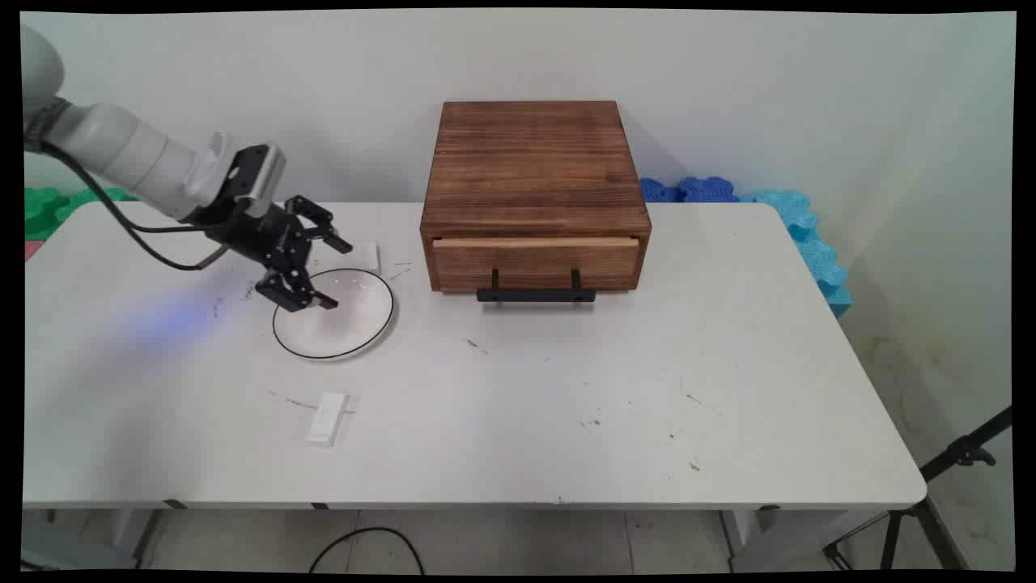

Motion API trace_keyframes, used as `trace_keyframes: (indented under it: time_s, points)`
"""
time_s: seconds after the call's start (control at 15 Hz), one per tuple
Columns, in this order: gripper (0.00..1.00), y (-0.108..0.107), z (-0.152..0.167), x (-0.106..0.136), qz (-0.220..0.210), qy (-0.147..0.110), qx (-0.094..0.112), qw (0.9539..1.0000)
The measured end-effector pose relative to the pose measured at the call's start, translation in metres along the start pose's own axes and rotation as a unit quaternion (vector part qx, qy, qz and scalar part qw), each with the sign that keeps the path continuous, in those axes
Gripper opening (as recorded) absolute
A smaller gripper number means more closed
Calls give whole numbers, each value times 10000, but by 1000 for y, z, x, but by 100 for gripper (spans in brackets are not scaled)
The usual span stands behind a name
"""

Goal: Open the drawer

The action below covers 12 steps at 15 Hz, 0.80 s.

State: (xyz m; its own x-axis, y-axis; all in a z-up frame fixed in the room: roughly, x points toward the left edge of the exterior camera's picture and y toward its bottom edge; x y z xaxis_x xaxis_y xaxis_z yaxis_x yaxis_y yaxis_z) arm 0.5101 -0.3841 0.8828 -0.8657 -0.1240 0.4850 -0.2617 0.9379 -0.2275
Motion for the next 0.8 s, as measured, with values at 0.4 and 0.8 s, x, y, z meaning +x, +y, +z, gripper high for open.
trace_keyframes:
  time_s: [0.4, 0.8]
  points:
    - [100, 2, 13, 39, -17, 46, 105, 9999]
    - [100, 5, 26, 80, -102, 104, 210, 9997]
